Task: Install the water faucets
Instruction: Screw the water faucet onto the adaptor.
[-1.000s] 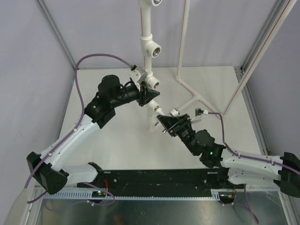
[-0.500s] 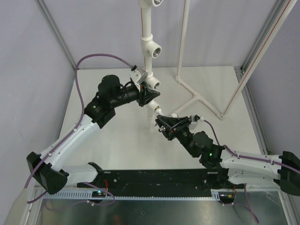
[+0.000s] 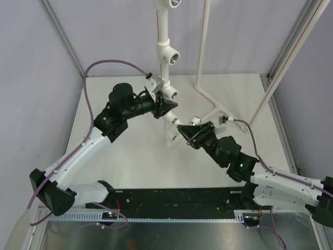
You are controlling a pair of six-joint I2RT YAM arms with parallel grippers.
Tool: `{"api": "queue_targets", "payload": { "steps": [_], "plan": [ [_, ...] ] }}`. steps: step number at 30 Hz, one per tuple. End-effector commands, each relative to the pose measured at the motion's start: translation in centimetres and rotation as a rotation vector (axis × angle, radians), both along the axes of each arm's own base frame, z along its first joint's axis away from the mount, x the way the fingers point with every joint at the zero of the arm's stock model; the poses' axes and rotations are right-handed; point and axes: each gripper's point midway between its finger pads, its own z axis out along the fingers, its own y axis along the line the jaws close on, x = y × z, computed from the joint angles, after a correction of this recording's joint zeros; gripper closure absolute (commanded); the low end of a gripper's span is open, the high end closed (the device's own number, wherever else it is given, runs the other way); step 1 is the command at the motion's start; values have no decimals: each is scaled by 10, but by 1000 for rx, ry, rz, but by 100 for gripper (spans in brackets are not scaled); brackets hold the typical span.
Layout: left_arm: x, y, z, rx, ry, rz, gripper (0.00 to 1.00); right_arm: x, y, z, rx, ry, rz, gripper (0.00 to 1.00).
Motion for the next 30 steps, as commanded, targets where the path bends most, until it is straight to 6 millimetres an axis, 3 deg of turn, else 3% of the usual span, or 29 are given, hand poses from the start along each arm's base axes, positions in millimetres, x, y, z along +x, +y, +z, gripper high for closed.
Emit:
{"api": "queue_targets", "payload": {
  "steps": [1, 6, 13, 21, 24, 27, 30],
  "plan": [
    [-55, -15, -33, 75, 217, -200, 100, 18, -1, -12, -509, -263, -2, 100],
    [-55, -15, -34, 76, 218, -199, 100, 27, -2, -1, -872, -539, -65, 100],
    [-56, -16, -34, 74, 222, -207, 100, 17, 16, 10, -1402, -1036, -214, 100],
    [-58, -15, -32, 72, 215, -212, 100, 3, 35, 30, -1829, -1580, -315, 100],
    [-59, -15, -33, 73, 217, -220, 100, -7, 36, 36, -1845, -1768, -220, 100],
    [-61, -16, -33, 73, 219, -233, 100, -17, 34, 29, -1821, -1940, -65, 100],
    [-62, -17, -33, 73, 221, -239, 100, -19, 26, 28, -1798, -1996, 0, 100]
  ]
}}
